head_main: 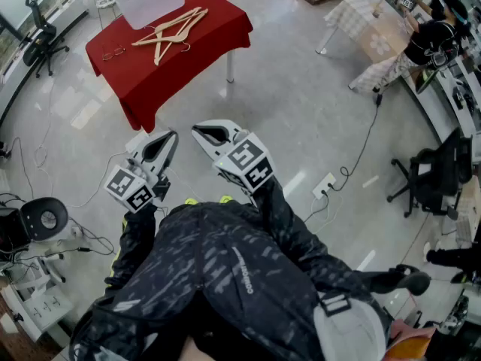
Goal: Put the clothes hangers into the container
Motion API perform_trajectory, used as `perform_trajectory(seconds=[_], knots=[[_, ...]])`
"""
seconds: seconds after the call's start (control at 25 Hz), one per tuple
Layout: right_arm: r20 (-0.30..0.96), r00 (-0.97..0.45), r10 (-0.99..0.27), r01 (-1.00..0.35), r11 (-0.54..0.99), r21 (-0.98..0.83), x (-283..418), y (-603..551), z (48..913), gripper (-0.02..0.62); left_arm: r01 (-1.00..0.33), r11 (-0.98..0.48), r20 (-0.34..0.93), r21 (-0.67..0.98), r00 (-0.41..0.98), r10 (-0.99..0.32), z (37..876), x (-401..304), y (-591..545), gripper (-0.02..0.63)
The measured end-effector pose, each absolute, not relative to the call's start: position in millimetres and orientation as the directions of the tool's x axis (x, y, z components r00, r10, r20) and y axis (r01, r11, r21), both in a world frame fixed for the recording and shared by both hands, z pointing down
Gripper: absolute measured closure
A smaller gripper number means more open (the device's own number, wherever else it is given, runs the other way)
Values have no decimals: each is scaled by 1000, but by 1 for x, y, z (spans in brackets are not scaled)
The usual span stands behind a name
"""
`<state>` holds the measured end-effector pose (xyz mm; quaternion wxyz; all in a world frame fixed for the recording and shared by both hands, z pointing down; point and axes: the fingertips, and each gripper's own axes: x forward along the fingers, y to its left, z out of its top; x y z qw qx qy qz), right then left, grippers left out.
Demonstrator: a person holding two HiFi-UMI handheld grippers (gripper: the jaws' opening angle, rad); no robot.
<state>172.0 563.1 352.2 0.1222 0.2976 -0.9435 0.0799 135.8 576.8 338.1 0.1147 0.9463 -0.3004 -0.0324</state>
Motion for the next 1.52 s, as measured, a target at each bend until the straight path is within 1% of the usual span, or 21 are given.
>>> perform_trajectory(seconds=[0.36,0.72,1.12,1.52], knots=[[264,-826,-497,-535,839,-94,167,563,357,578,-564,-788,11,248,815,-580,345,137,571,595],[309,-823,-477,-522,849,-81,186,560,368,580,-579,-785,17,220,807,-591,347,149,567,595],[348,-825,-446,-510,852,-116,199,556,390,578,-597,-757,41,264,791,-610,365,160,567,595],[382,-801,-461,-535,837,-112,186,520,408,578,-602,-748,46,277,786,-616,381,134,526,595]])
